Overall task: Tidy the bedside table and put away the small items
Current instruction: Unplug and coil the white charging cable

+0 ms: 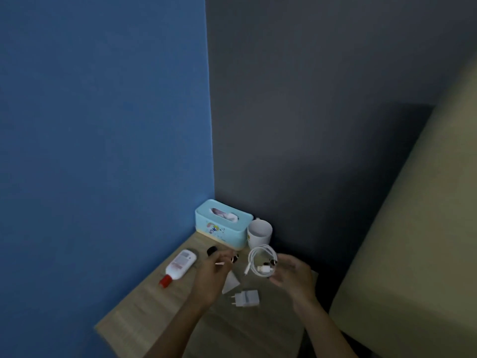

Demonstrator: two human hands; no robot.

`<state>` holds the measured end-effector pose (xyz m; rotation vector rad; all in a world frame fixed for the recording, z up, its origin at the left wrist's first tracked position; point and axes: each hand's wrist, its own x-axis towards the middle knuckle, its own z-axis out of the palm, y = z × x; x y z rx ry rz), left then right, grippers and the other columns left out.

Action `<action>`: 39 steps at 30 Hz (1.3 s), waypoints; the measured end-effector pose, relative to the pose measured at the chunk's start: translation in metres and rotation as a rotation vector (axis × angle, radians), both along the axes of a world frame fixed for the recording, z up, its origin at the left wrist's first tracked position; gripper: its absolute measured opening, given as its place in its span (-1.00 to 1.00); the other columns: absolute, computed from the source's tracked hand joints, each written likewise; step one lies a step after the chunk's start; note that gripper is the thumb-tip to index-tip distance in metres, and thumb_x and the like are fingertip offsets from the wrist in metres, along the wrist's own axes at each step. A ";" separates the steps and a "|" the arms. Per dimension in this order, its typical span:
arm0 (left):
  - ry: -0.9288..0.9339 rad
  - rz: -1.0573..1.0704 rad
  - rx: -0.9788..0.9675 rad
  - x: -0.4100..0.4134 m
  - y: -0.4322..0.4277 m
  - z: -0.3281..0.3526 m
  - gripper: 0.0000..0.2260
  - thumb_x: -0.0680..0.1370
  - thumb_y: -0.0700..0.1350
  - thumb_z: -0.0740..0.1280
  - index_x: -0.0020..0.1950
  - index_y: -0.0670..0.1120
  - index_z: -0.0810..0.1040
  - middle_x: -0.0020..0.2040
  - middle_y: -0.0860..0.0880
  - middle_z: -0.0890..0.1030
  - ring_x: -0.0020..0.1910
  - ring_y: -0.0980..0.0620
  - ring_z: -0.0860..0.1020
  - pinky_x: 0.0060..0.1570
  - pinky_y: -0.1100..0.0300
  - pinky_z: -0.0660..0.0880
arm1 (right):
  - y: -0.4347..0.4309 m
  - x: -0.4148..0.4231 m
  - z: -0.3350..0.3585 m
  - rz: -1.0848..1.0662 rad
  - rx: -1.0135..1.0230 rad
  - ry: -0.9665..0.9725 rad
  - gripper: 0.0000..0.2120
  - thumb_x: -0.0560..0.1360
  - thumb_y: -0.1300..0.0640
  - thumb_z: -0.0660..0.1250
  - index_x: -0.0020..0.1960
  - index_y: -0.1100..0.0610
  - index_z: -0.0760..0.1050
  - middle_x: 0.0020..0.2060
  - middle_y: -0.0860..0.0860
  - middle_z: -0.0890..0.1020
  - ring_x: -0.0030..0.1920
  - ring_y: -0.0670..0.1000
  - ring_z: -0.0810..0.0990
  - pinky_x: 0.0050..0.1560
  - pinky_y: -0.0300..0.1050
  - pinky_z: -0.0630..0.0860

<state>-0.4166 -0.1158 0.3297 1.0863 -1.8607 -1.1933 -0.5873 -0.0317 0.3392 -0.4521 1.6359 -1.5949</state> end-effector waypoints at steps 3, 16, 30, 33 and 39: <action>-0.123 0.089 -0.099 -0.006 -0.006 -0.032 -0.82 0.60 -0.17 0.25 0.14 0.02 0.55 0.12 0.00 0.62 0.12 0.03 0.58 0.14 0.15 0.51 | -0.004 -0.023 -0.021 -0.094 0.056 0.023 -0.80 0.47 0.40 0.29 -0.05 0.16 0.58 -0.16 0.08 0.65 -0.14 0.03 0.62 -0.29 -0.17 0.58; -0.826 -0.153 -0.239 0.006 0.021 -0.160 -0.14 0.49 0.45 -0.08 0.44 -0.23 0.32 0.43 -0.20 0.40 0.43 -0.15 0.35 0.45 0.11 -0.18 | -0.021 -0.074 -0.114 -0.323 0.327 -0.003 -0.76 0.52 0.40 0.19 -0.24 0.16 0.49 -0.26 0.12 0.55 -0.26 0.05 0.53 -0.23 -0.02 0.54; -0.774 -0.064 -0.360 0.010 0.029 -0.160 -0.10 0.41 0.52 -0.20 0.54 -0.08 -0.13 0.55 -0.02 -0.11 0.55 -0.03 -0.13 0.43 0.22 -0.40 | -0.024 -0.086 -0.152 -0.299 0.461 0.535 -0.77 0.48 0.19 0.24 -0.01 0.25 0.63 0.01 0.19 0.60 -0.10 0.17 0.62 -0.31 -0.26 0.50; -0.758 -0.062 -0.358 0.010 0.030 -0.161 -0.10 0.41 0.52 -0.21 0.53 -0.09 -0.12 0.55 -0.03 -0.08 0.56 -0.04 -0.08 0.48 0.17 -0.31 | -0.019 -0.080 -0.142 -0.278 0.503 0.708 -0.75 0.47 0.13 0.27 0.05 0.23 0.59 0.05 0.25 0.53 0.04 0.22 0.55 0.09 0.03 0.54; -0.736 -0.063 -0.291 0.012 0.028 -0.162 -0.08 0.38 0.53 -0.25 0.56 -0.04 -0.20 0.58 0.01 -0.13 0.57 0.03 -0.15 0.52 0.09 -0.19 | 0.023 -0.019 -0.132 0.014 0.403 1.261 -0.72 0.48 0.17 0.35 0.19 0.16 0.55 0.19 0.15 0.54 0.21 0.17 0.49 0.20 0.05 0.51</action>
